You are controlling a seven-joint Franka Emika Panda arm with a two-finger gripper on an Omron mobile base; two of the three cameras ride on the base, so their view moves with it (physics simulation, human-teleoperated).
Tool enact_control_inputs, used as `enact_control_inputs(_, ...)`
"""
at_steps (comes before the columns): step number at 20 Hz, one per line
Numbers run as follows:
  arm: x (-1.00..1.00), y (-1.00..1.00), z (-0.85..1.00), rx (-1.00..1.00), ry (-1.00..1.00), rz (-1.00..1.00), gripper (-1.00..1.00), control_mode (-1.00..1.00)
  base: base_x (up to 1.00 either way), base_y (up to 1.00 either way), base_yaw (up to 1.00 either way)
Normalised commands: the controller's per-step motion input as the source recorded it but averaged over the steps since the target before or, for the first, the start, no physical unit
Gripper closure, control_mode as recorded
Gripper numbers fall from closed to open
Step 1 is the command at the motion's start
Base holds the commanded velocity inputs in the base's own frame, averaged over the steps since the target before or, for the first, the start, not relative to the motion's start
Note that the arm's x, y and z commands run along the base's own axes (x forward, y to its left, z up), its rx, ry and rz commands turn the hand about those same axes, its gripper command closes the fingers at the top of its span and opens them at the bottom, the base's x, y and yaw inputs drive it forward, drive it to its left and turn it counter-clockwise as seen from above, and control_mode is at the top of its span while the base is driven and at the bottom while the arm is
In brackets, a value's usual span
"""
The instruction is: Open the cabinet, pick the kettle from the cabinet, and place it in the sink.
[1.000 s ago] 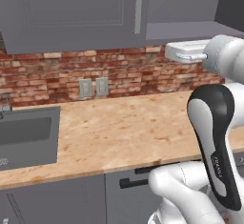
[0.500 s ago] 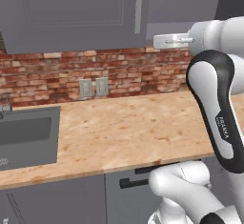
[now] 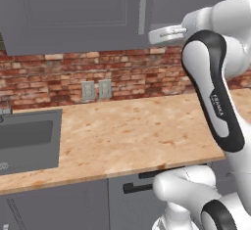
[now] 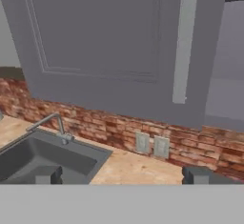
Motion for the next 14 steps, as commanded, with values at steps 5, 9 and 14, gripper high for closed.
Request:
enact_control_inputs(5, 0.24, 0.0, 0.0, -0.17, 0.0, -0.05, -1.0, -1.0, 0.0, 0.0, 0.0)
enact_control_inputs(9, 0.3, 0.0, 0.0, -0.15, 0.01, -0.1, -1.0, -1.0, 0.0, 0.0, 0.0)
enact_control_inputs(14, 0.4, 0.0, 0.0, -0.03, 0.02, -0.12, -1.0, -1.0, 0.0, 0.0, 0.0)
